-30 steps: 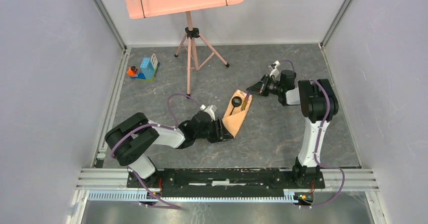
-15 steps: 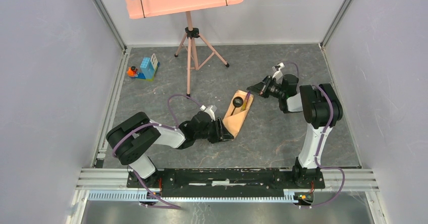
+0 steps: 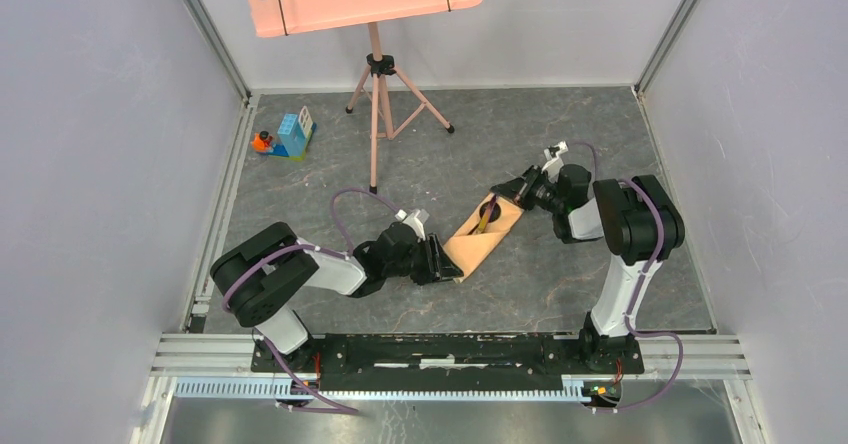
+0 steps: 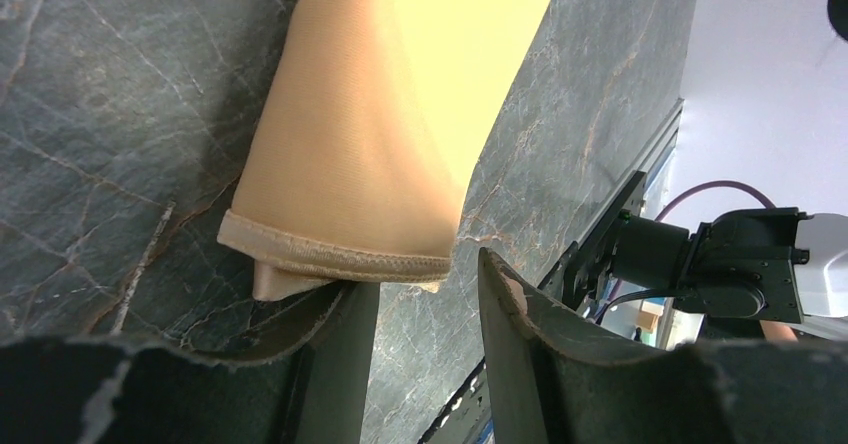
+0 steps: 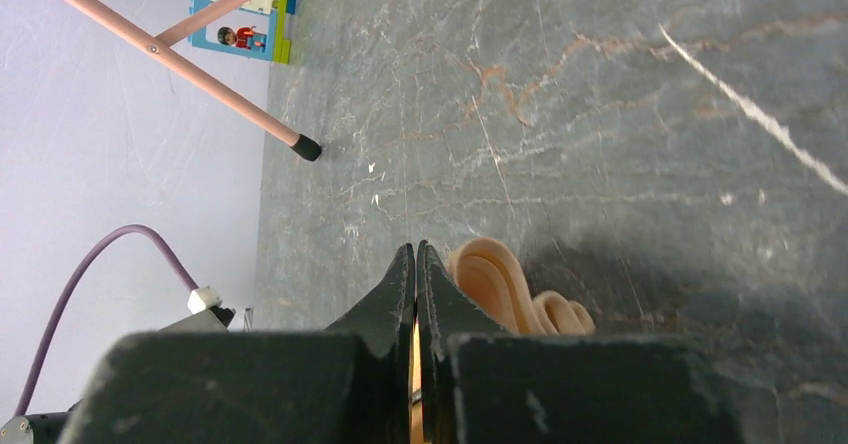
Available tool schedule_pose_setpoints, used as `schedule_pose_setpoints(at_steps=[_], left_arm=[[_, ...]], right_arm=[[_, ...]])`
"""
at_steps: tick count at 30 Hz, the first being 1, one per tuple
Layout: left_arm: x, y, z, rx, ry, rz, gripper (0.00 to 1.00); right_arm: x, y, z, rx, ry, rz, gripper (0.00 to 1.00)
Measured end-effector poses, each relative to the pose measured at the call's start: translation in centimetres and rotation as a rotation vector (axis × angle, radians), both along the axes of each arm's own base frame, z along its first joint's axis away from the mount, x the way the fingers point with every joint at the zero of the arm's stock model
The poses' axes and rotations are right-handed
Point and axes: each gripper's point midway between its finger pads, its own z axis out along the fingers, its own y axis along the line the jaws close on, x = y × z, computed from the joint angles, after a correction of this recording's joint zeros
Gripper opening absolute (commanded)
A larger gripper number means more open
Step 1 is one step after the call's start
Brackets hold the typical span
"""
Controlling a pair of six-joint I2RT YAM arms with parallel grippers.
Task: Fold the napkin into a case and place the utensils inside
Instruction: Insert the knife into the folded napkin.
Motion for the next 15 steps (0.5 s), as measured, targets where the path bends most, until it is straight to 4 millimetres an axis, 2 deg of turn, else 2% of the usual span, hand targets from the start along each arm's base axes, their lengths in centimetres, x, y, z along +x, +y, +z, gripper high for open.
schedule_pose_setpoints(at_steps=[6,10,13,15], left_arm=[[-0.3,0.8,0.1,0.014,-0.003,0.015,0.53],[-1.2,3.8,0.9,0.092,-0.075,0.028,0.56],[-1.5,5.2,3.5,0.106,-0.195,0.012,0.46],[-1.4,5.5,5.6,0.083,-0.281,-0.004,0.44]], right_arm=[[-0.5,-0.2,-0.2,0.010,0.020,-0.026,0.00],[-0.4,-0.2,-0.2,0.008,0.021,-0.025,0.00],[-0.2,-0.2,-0.1,0.007,0.021,-0.025,0.01],[-0.1,-0.2,-0.1,0.006,0.023,-0.030,0.00]])
